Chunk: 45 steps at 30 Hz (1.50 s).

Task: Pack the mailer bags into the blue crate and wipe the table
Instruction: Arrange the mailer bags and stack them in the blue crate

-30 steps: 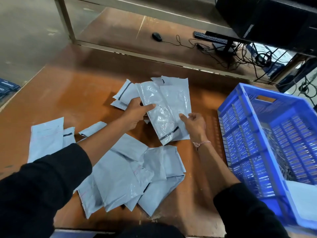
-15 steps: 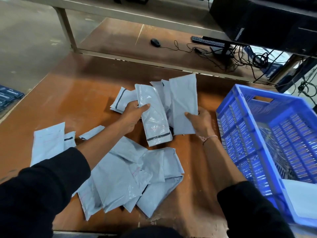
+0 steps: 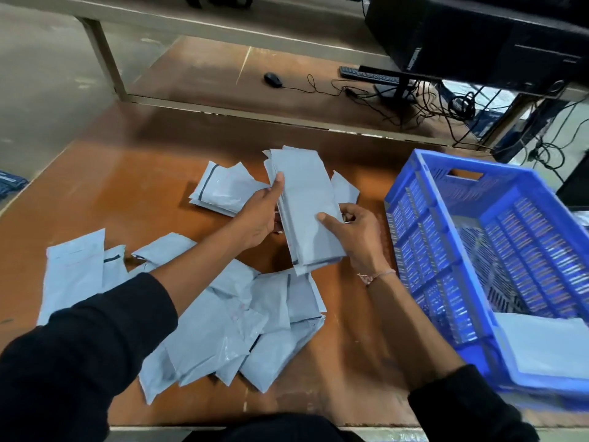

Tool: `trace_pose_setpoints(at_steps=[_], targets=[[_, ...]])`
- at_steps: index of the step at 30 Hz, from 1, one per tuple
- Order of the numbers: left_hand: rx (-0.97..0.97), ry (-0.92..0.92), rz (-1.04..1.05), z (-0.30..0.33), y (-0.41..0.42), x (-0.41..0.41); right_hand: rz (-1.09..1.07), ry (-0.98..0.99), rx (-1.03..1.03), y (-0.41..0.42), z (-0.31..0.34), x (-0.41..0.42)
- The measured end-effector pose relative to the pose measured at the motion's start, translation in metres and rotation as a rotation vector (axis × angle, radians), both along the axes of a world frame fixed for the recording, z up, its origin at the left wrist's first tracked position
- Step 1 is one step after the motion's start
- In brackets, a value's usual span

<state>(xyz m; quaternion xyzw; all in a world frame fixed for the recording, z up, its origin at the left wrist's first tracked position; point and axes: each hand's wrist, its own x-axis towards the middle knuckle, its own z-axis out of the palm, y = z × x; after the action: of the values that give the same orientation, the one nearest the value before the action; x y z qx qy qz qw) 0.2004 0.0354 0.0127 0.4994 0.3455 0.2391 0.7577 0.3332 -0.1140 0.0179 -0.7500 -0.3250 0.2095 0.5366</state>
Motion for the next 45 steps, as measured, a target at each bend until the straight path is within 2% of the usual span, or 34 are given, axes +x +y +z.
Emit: trace_pose_setpoints(at_steps=[4,7,9,11,14,18,20,22,29,35,40,45], targets=[[0.129,0.015,-0.089,0.001,-0.006,0.006,-0.022,-0.088,-0.043,-0.014,0.002,0.006],[0.095,-0.062,-0.089,0.011,-0.014,0.014,-0.029,0.05,-0.047,-0.027,0.016,0.014],[0.082,-0.111,-0.097,0.02,-0.021,0.02,0.059,0.127,-0.039,-0.038,0.033,0.019],[0.074,-0.151,-0.11,0.026,-0.024,0.027,0.138,0.123,-0.045,-0.05,0.048,0.026],[0.053,-0.211,-0.101,0.036,-0.026,0.041,0.154,-0.018,-0.068,-0.064,0.072,0.039],[0.062,-0.275,0.036,0.054,-0.026,0.06,0.138,-0.415,-0.192,-0.087,0.105,0.067],[0.147,-0.255,0.097,0.065,-0.024,0.066,0.143,-0.545,-0.226,-0.103,0.123,0.081],[0.257,-0.244,0.073,0.077,-0.02,0.072,0.14,-0.612,-0.241,-0.12,0.14,0.095],[0.557,-0.184,-0.331,0.154,-0.054,0.112,0.181,-0.708,-0.302,-0.181,0.2,0.155],[0.919,-0.029,-0.615,0.198,-0.118,0.182,0.181,-0.77,-0.483,-0.223,0.217,0.221],[1.329,0.158,-0.847,0.186,-0.153,0.248,0.206,-0.785,-0.581,-0.245,0.194,0.272],[1.52,0.382,-0.98,0.136,-0.173,0.303,0.331,-0.792,-0.704,-0.245,0.152,0.317]])
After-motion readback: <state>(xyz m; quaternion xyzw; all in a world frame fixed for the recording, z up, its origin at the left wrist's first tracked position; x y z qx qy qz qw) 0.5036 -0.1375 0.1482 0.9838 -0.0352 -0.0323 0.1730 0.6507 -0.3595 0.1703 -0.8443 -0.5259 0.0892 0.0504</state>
